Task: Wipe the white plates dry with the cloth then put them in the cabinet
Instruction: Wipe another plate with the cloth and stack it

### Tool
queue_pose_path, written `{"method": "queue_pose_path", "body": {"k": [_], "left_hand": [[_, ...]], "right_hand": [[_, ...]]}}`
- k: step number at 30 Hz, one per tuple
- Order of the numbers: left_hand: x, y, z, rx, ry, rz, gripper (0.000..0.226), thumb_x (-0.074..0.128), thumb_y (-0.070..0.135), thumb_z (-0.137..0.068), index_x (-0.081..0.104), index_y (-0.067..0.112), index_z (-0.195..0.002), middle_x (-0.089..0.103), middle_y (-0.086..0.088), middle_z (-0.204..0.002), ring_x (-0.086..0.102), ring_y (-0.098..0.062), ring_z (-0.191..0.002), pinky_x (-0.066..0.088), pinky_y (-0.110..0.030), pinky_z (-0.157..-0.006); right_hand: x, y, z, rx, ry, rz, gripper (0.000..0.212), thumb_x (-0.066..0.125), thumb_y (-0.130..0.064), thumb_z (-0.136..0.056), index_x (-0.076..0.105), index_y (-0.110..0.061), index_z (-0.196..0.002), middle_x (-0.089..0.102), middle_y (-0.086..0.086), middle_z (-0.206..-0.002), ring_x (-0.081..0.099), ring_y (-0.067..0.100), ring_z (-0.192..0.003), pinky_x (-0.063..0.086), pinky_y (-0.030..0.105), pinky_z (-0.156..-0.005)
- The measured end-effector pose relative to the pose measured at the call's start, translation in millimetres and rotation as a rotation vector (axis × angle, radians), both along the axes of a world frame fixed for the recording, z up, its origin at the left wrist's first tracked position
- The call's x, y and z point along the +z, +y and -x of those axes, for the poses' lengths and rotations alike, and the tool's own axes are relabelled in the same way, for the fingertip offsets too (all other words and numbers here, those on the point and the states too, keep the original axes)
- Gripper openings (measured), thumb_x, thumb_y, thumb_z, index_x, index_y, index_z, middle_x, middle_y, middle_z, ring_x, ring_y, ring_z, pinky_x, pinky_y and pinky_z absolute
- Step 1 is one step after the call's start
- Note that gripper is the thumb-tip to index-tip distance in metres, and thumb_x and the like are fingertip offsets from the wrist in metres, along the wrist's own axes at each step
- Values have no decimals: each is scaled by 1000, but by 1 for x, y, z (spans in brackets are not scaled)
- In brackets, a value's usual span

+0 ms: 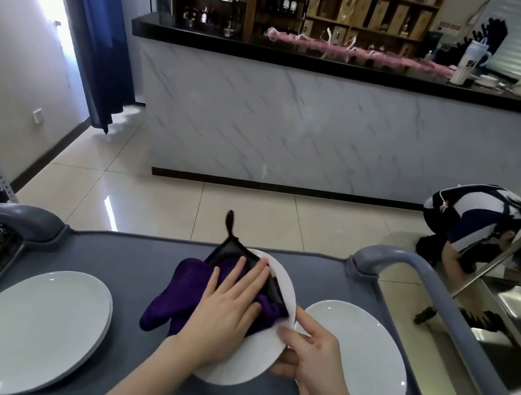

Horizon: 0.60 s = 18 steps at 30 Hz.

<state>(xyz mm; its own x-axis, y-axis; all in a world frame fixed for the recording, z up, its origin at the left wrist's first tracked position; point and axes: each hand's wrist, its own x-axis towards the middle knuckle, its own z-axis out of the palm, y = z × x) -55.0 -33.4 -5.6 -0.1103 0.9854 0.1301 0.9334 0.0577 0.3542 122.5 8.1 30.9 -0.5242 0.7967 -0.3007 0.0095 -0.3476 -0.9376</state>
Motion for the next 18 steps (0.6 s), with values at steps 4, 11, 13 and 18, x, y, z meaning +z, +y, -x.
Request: {"method": "queue_pose_path", "body": {"k": [4, 11, 13, 18], "left_hand": [[1, 9, 8, 51, -80, -17, 59, 21, 45, -104, -19, 45, -148, -28, 33, -153, -27, -2, -145, -7, -44, -123], [4, 10, 22, 204, -300, -124, 51, 33, 44, -102, 20, 44, -151, 23, 20, -158, 25, -8, -144, 28, -36, -114], [7, 9, 32, 203, -386, -94, 38, 37, 40, -102, 39, 41, -140, 45, 20, -139, 48, -9, -124, 41, -33, -99], [15, 2, 41, 247, -593, -183, 23, 40, 25, -105, 56, 40, -99, 61, 19, -104, 56, 3, -94, 39, -12, -82]], "right_hand": [[8, 2, -7, 26, -29, -41, 41, 57, 3, -92, 72, -25, -118, 74, 22, -85, 67, 27, -63, 54, 30, -51], [29, 12, -18, 170, -143, -242, 52, 54, 6, -91, 70, -35, -119, 66, 14, -69, 58, 21, -59, 52, 30, -51], [32, 17, -19, 195, -213, -334, 55, 53, 4, -91, 71, -42, -115, 59, 16, -67, 52, 22, -63, 52, 36, -56], [36, 29, -19, 231, -338, -578, 58, 50, -2, -91, 67, -52, -114, 43, -2, -56, 36, 16, -60, 43, 28, -55]]}}
